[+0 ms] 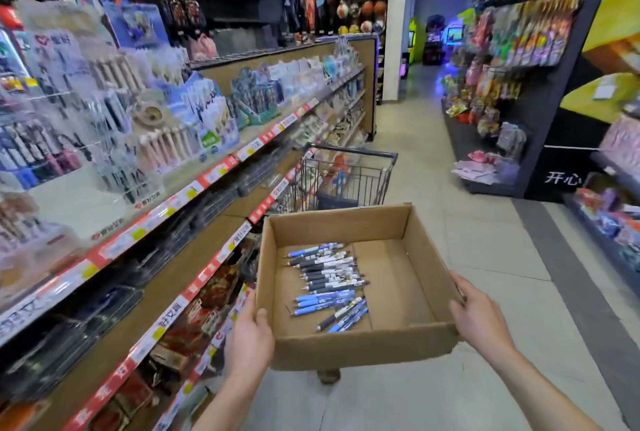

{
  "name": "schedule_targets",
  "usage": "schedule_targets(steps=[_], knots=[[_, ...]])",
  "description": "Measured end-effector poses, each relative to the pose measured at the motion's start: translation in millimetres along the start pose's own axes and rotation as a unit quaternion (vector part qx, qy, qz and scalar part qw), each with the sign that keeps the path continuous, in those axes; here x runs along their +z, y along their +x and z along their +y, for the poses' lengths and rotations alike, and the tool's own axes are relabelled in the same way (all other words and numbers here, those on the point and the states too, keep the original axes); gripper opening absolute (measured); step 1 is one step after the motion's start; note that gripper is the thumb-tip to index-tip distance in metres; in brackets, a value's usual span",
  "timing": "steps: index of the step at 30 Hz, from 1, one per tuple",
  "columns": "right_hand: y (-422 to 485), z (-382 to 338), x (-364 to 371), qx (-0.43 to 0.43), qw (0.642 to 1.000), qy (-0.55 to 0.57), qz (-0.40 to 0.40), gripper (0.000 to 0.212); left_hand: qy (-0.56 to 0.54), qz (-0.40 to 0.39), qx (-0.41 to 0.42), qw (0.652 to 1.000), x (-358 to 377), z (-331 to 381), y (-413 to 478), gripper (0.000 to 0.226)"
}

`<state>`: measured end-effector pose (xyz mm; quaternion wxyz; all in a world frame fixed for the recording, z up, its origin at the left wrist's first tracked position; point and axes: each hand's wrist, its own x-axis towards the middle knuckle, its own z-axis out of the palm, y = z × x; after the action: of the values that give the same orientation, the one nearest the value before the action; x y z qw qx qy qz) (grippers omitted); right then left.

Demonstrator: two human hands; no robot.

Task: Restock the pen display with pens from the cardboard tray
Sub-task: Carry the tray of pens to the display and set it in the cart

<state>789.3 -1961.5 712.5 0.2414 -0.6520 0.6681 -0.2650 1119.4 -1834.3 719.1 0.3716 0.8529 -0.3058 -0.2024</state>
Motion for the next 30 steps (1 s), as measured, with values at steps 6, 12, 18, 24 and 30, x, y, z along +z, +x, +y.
schedule_targets(steps=[6,12,18,24,30], knots=[[84.4,-44.4,28.5,-0.011,1.000,0.006,0.001,0.061,0.005,0.006,0.023,1.000,4.4,40.9,88.4,0.049],[189.1,-70.2,53.2,-0.026,1.000,-0.007,-0.009,0.061,-0.009,0.009,-0.014,1.000,39.6,77.6,173.4,0.048],[326.0,-95.0,71.8,-0.069,0.997,-0.021,-0.040,0.063,-0.016,0.050,-0.055,0.997,85.9,126.4,257.1,0.049],[440.8,-126.6,91.4,-0.088,0.992,-0.018,-0.087,0.062,-0.025,0.088,-0.089,0.992,113.5,170.1,307.1,0.049],[511.3,-149.0,121.6,-0.100,0.986,-0.022,-0.132,0.064,-0.045,0.104,-0.121,0.986,133.8,186.0,334.2,0.050]])
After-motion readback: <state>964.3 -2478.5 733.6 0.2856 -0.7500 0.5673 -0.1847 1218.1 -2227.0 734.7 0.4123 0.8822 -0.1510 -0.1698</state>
